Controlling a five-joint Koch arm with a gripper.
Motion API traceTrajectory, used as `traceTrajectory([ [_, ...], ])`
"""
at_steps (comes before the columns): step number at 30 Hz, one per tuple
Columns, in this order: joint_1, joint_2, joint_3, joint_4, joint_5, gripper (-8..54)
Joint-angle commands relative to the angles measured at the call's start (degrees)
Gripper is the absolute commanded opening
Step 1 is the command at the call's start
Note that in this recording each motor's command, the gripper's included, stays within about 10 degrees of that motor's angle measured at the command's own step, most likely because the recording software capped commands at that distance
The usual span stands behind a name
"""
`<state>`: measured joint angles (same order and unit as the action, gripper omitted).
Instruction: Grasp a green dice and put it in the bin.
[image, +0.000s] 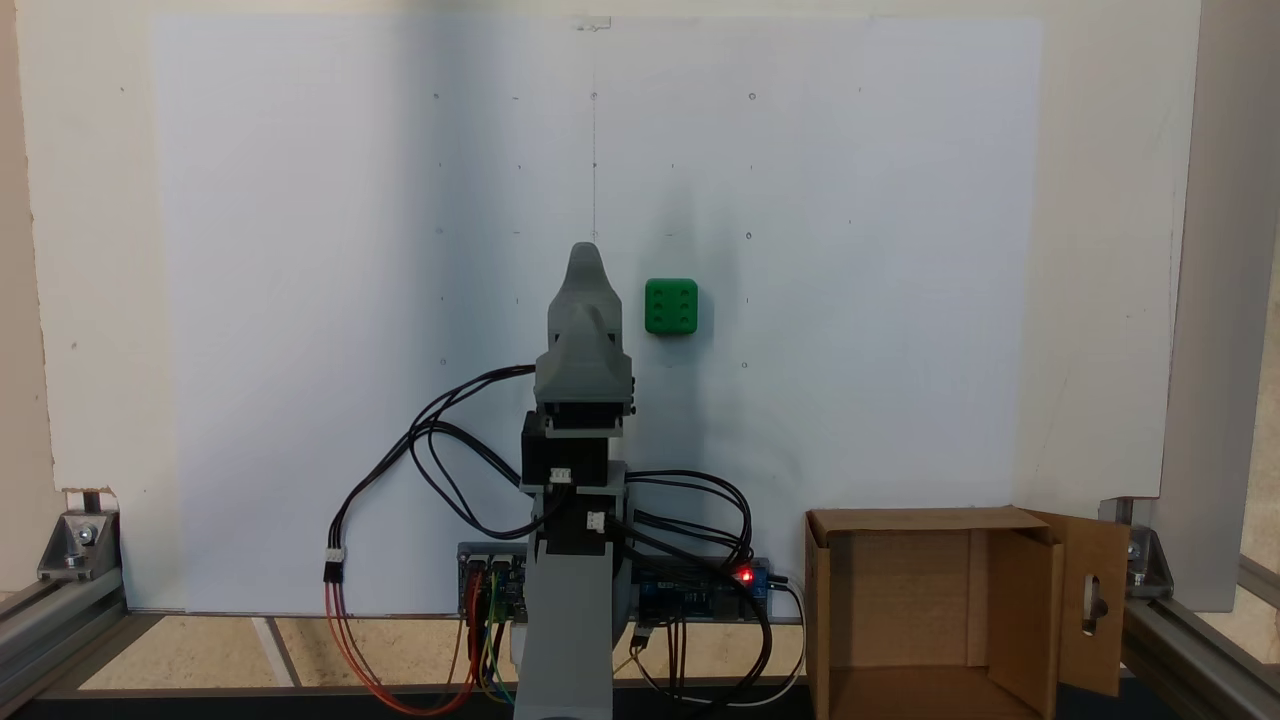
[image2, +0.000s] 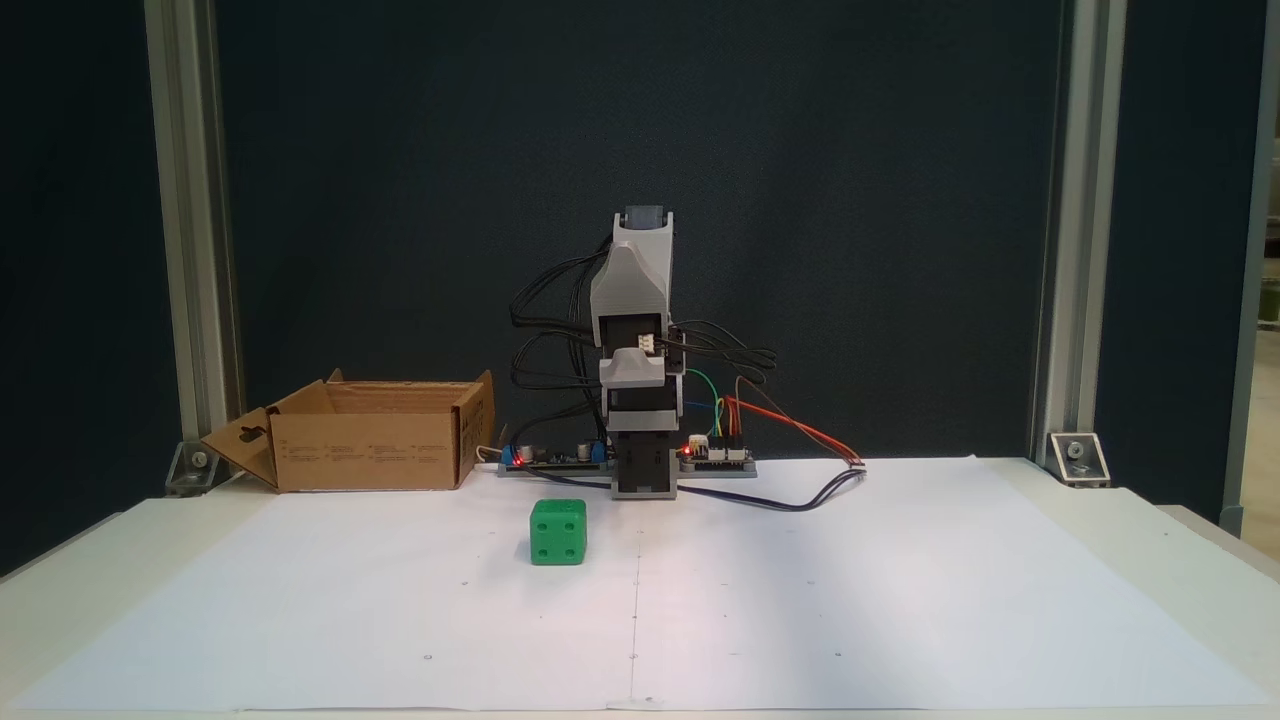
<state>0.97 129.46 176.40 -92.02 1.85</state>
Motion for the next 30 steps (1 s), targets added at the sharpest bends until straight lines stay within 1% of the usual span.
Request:
traceTrajectory([
  [1, 2.20, 5.98, 2.72, 10.00, -1.93, 44.6],
  [30, 2.37, 5.98, 2.72, 10.72, -1.93, 44.6],
])
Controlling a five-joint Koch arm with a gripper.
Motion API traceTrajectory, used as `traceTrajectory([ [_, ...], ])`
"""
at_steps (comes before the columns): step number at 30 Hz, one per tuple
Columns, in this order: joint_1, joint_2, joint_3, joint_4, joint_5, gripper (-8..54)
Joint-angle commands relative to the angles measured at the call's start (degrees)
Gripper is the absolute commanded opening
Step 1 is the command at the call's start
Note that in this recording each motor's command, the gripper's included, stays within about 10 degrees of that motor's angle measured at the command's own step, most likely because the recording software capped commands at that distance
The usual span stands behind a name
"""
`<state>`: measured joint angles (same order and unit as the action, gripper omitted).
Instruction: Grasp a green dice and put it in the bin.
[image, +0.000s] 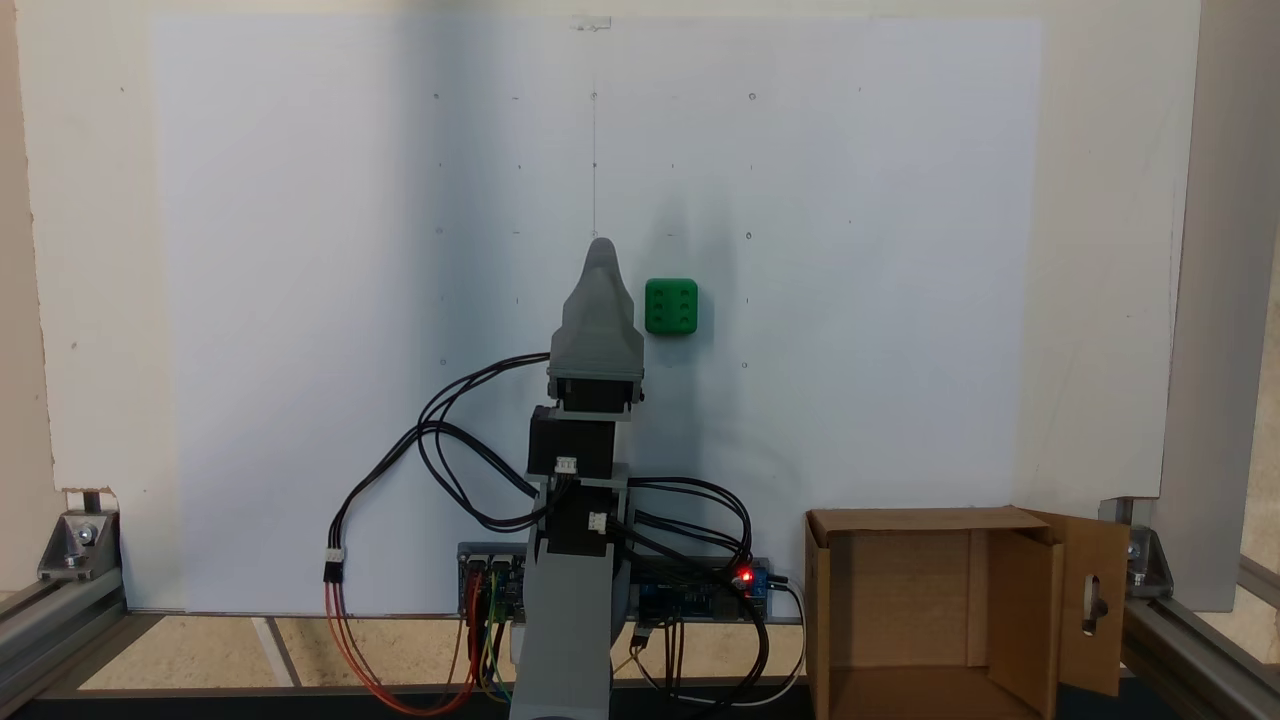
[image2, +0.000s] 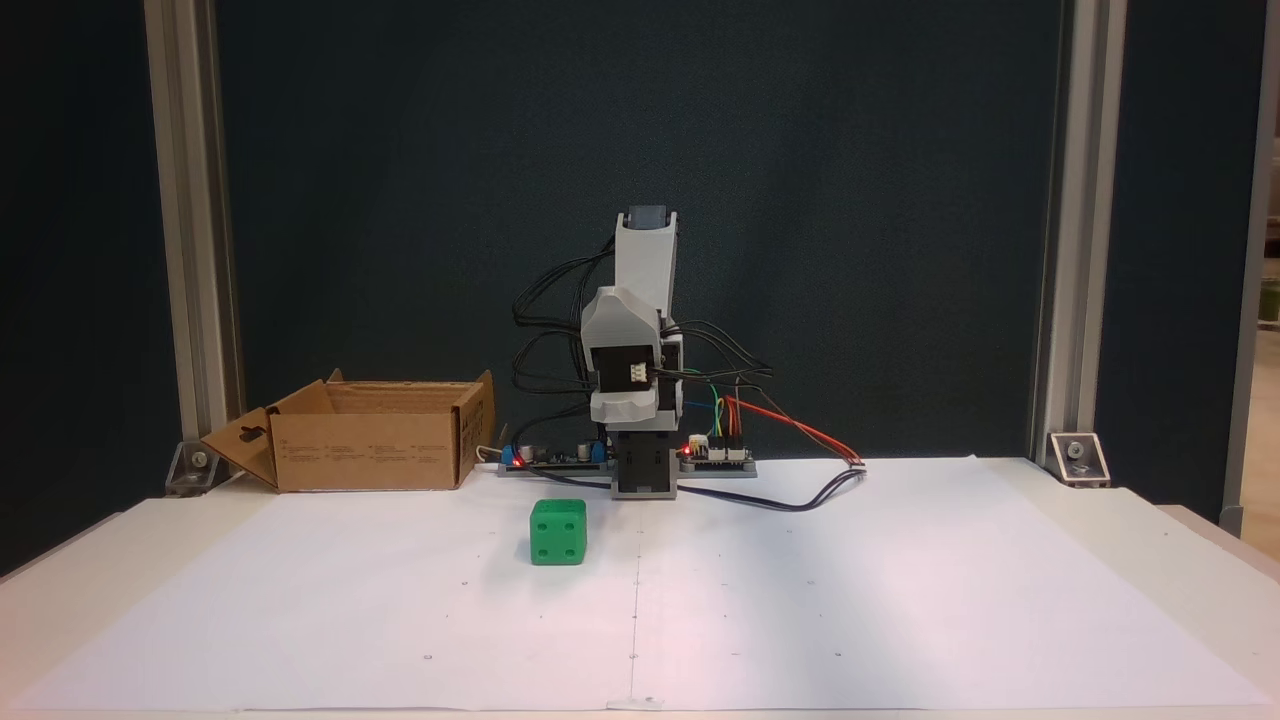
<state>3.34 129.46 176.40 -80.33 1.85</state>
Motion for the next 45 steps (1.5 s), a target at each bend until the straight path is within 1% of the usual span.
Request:
traceTrajectory([
  [1, 0.00, 5.98, 2.72, -0.97, -1.93, 44.6],
  [15, -0.09, 5.98, 2.72, 0.18, -1.93, 44.6],
  [19, -0.09, 5.98, 2.72, 1.23, -1.93, 46.0],
  [32, -0.09, 5.98, 2.72, 0.79, -1.67, 47.3],
  [45, -2.64, 5.98, 2.72, 1.14, -1.76, 47.4],
])
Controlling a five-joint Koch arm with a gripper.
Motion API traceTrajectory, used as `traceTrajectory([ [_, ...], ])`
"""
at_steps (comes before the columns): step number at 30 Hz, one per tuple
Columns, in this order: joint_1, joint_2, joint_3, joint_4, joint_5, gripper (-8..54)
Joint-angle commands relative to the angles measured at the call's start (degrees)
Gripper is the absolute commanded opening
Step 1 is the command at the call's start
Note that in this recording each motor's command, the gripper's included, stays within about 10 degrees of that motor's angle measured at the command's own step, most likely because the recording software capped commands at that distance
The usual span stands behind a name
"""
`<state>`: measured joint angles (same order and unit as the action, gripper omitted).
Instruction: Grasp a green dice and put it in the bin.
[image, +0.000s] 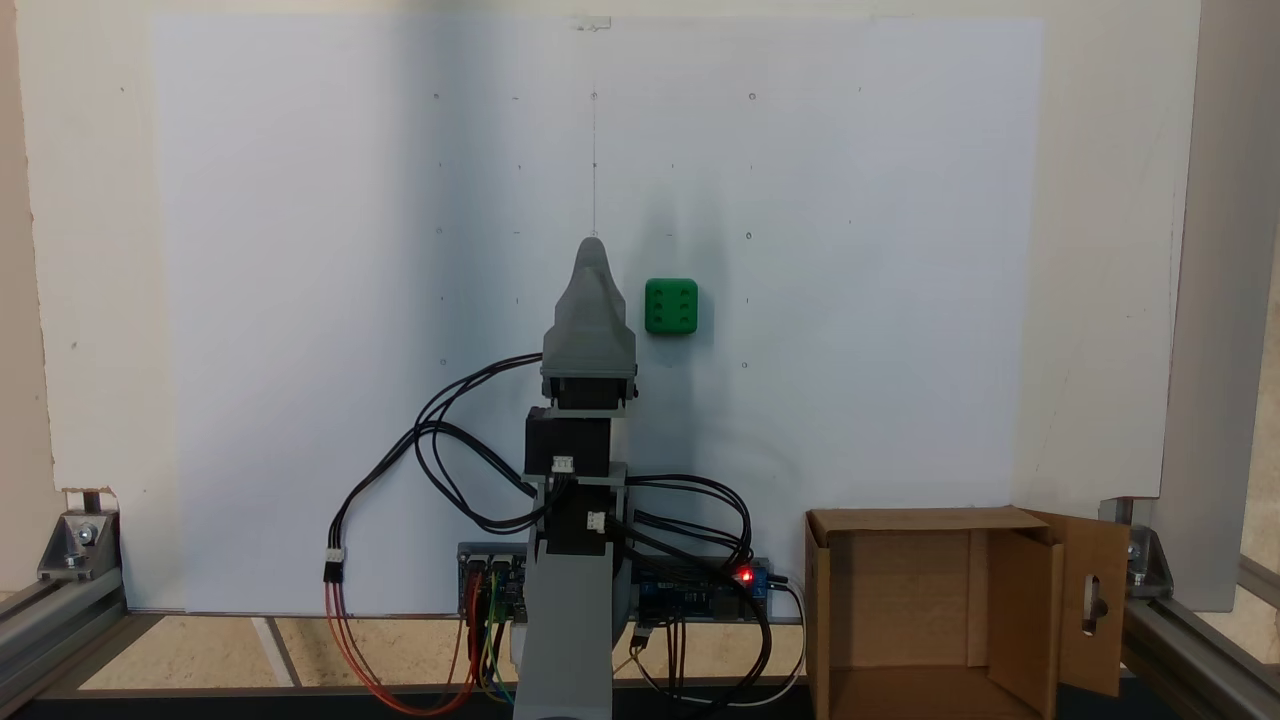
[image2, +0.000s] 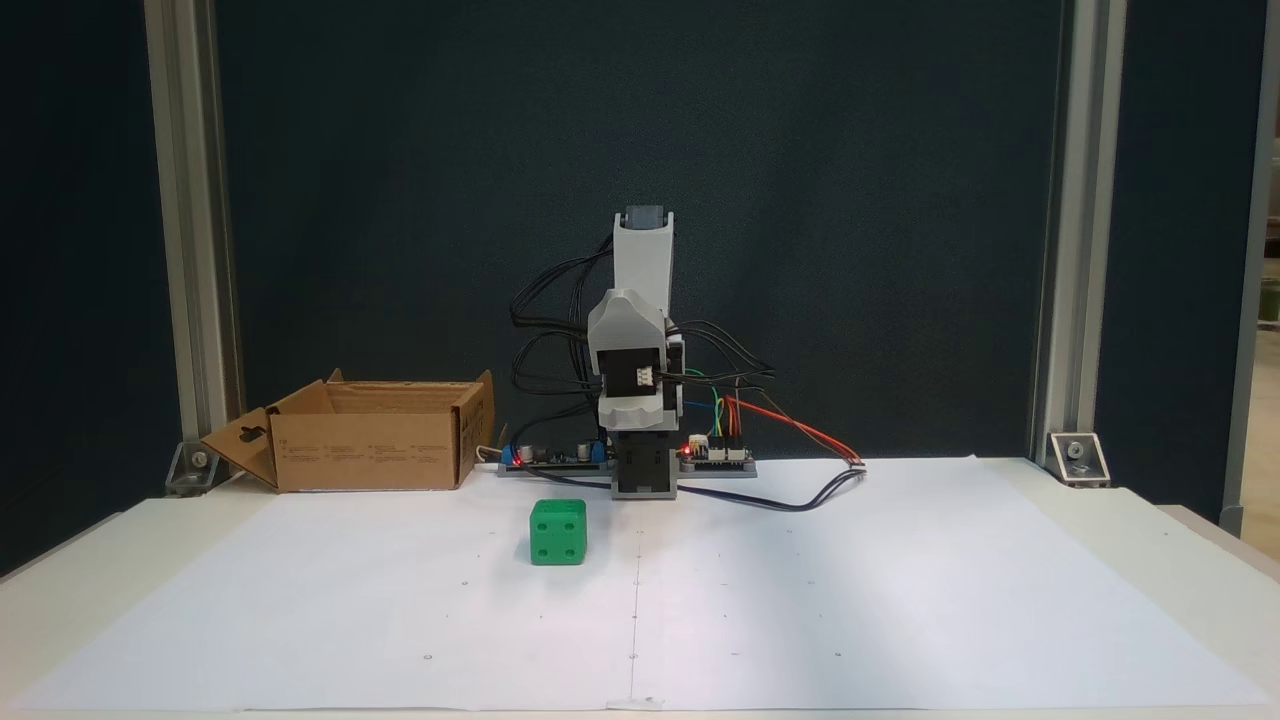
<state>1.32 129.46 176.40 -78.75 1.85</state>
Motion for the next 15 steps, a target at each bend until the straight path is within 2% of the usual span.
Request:
traceTrajectory([
  [1, -0.70, 5.98, 2.72, -0.44, -1.76, 47.4],
  [9, -0.53, 5.98, 2.72, 4.04, -2.29, 47.1],
  [15, 0.26, 6.24, -10.72, 27.23, -3.69, 45.4],
])
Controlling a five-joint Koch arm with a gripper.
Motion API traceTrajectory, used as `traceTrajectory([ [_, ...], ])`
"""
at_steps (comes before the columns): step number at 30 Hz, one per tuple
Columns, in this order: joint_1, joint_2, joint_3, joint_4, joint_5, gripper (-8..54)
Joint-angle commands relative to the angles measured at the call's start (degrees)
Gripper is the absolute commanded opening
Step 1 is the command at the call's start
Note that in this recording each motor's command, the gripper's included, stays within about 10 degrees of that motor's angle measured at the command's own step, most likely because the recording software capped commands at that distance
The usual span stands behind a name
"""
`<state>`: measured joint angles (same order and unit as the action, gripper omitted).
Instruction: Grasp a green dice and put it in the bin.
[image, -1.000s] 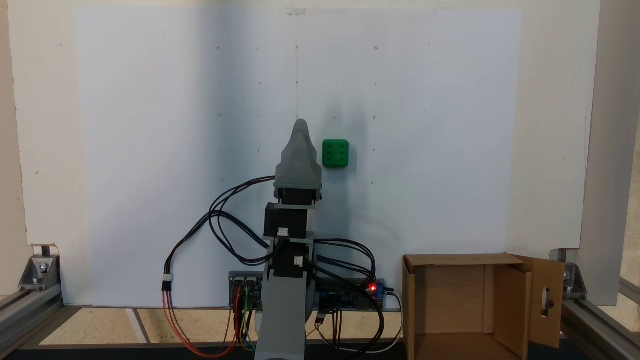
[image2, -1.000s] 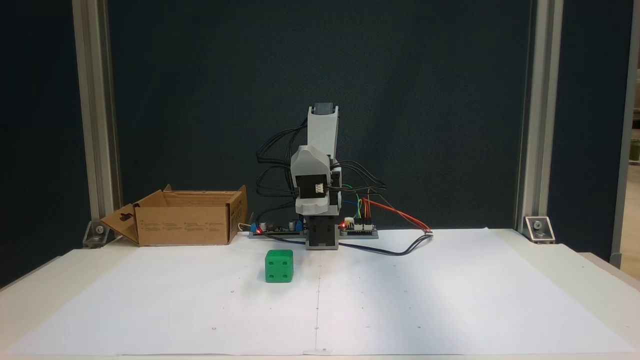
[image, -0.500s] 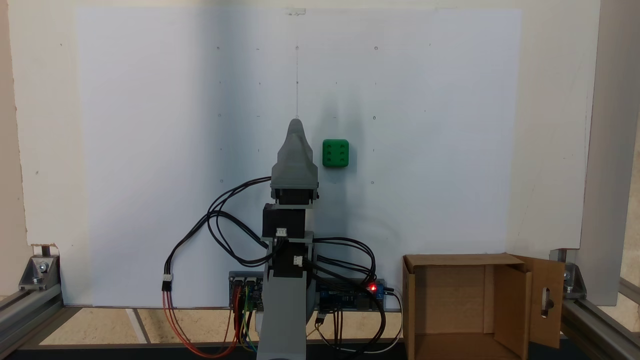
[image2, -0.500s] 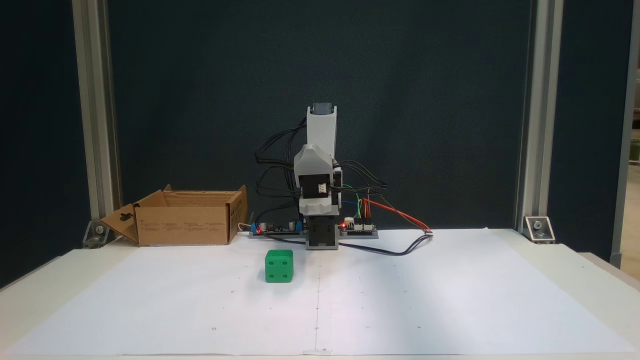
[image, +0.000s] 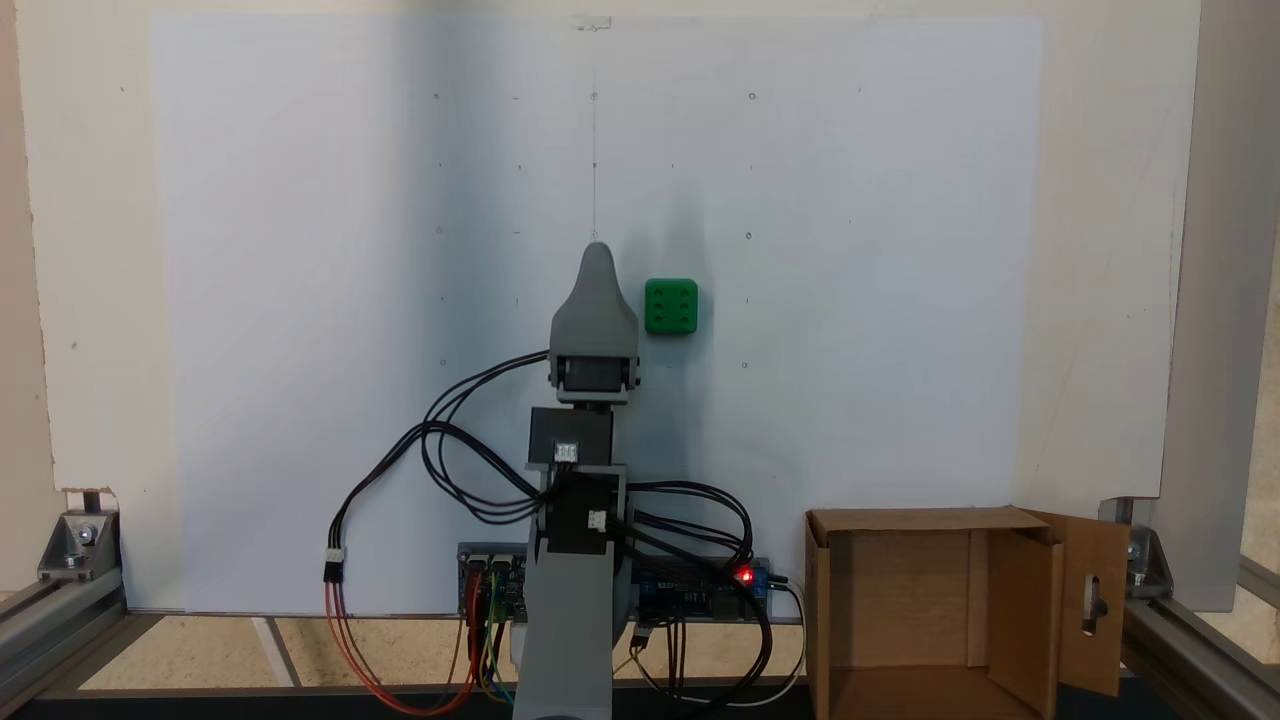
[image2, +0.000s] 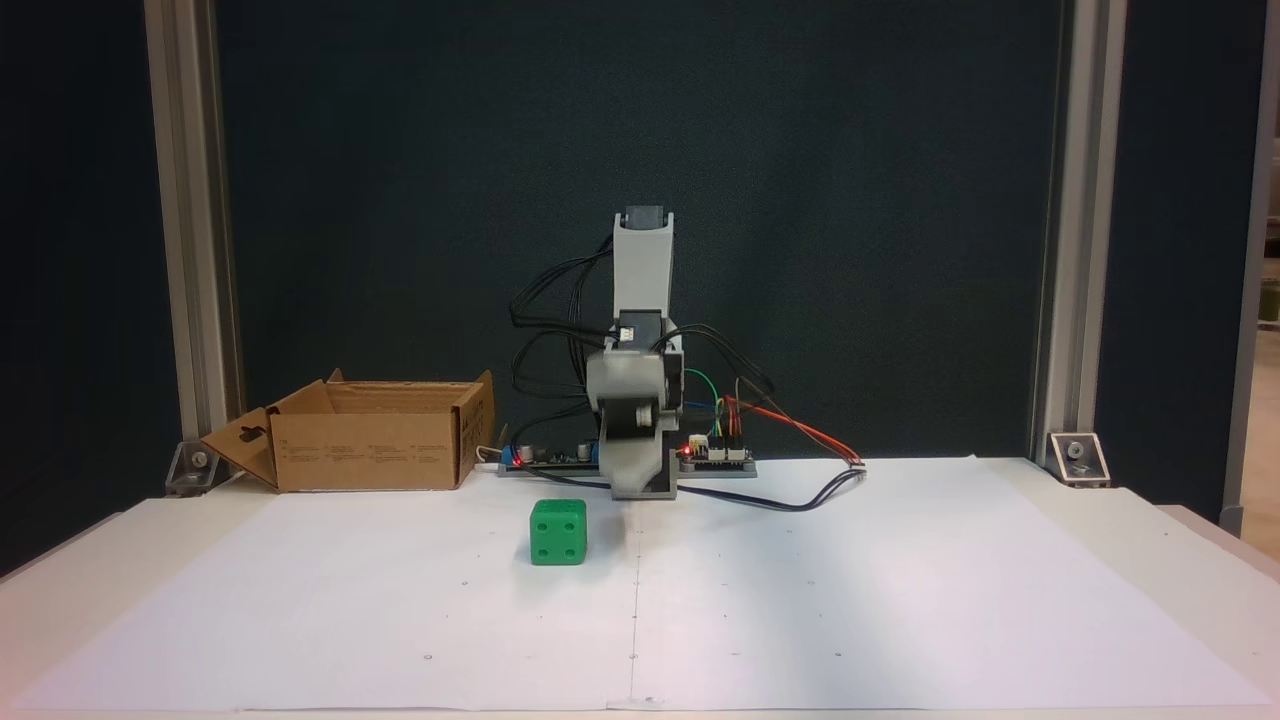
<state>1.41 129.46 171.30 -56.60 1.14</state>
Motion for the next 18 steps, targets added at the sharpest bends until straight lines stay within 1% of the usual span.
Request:
traceTrajectory([
  [1, 0.62, 6.24, -8.88, 9.03, -3.08, 44.8],
  [11, 2.90, 6.33, -36.47, 47.79, -3.08, 44.2],
  [18, 3.08, 6.06, -44.65, 74.07, -3.08, 43.9],
])
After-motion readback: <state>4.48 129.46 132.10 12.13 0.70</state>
